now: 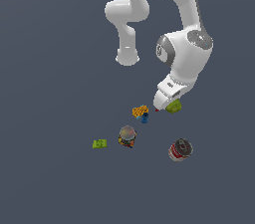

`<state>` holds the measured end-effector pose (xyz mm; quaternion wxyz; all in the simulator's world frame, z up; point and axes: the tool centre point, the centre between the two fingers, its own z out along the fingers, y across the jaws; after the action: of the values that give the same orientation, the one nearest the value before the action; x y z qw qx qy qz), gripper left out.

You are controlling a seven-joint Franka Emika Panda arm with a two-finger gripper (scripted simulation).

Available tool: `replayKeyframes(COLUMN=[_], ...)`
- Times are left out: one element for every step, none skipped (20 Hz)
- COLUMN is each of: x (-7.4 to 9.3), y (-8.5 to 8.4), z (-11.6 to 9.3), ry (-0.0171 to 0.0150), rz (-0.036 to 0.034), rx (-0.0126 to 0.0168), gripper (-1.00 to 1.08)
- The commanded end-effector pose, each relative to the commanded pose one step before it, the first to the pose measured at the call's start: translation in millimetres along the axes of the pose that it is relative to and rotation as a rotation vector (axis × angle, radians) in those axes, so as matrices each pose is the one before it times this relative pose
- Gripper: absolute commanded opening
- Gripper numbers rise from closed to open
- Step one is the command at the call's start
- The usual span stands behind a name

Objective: Pick up a designated object from a clutter of objects.

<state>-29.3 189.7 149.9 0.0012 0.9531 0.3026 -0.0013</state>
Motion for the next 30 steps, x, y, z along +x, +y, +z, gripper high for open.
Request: replayKeyframes(x=[-6.45,-2.71,-2.72,-2.74,-2.75,-2.77,-2.80,-2.84,-2.87,-2.94,-2.96,-2.93,-2.88,-2.75,-2.65,-2.61,-2.44,-2.34,-2.23,-2.11,-1.97,-1.81,-1.64,-1.61,-1.35,-1.23,-1.10,-0.97,-0.84,-0.72], y=[-7.00,-2.71,-2.74,-2.78,-2.85,-2.87,-2.92,-2.98,-3.03,-3.07,-3.17,-3.15,-3.00,-2.97,-2.88,-2.68,-2.68,-2.56,-2.44,-2.32,-2.19,-2.06,-1.91,-1.45,-1.61,-1.47,-1.33,-1.19,-1.05,-0.76], z=[-23.25,-9.06,-9.16,-9.26,-9.41,-9.52,-9.68,-9.90,-10.07,-10.36,-10.58,-10.55,-10.36,-10.05,-9.80,-9.62,-9.26,-8.93,-8.56,-8.18,-7.81,-7.41,-6.96,-6.56,-5.98,-5.48,-4.98,-4.48,-3.98,-3.47], ry=[0.00186,0.00000,0.00000,0.00000,0.00019,0.00000,0.00000,0.00021,0.00000,0.00022,0.00000,0.00000,0.00024,0.00000,0.00000,0.00027,0.00000,0.00000,0.00000,0.00000,0.00000,0.00000,0.00000,0.00019,0.00000,0.00000,0.00000,0.00000,0.00000,-0.00005], rz=[-0.00075,0.00000,0.00000,0.00000,-0.00029,0.00000,0.00000,-0.00028,0.00000,-0.00025,0.00000,0.00000,-0.00023,0.00000,0.00000,-0.00018,0.00000,0.00000,0.00000,0.00000,0.00000,0.00000,0.00000,0.00066,0.00000,0.00000,0.00000,0.00000,0.00000,0.00060], rx=[-0.00113,0.00000,0.00000,0.00000,0.00060,0.00000,0.00000,0.00060,0.00000,0.00060,0.00000,0.00000,0.00060,0.00000,0.00000,0.00061,0.00000,0.00000,0.00000,0.00000,0.00000,0.00000,0.00000,0.00000,0.00000,0.00000,0.00000,0.00000,0.00000,-0.00033], gripper=[-1.00,-1.00,-1.00,-1.00,-1.00,-1.00,-1.00,-1.00,-1.00,-1.00,-1.00,-1.00,-1.00,-1.00,-1.00,-1.00,-1.00,-1.00,-1.00,-1.00,-1.00,-1.00,-1.00,-1.00,-1.00,-1.00,-1.00,-1.00,-1.00,-1.00])
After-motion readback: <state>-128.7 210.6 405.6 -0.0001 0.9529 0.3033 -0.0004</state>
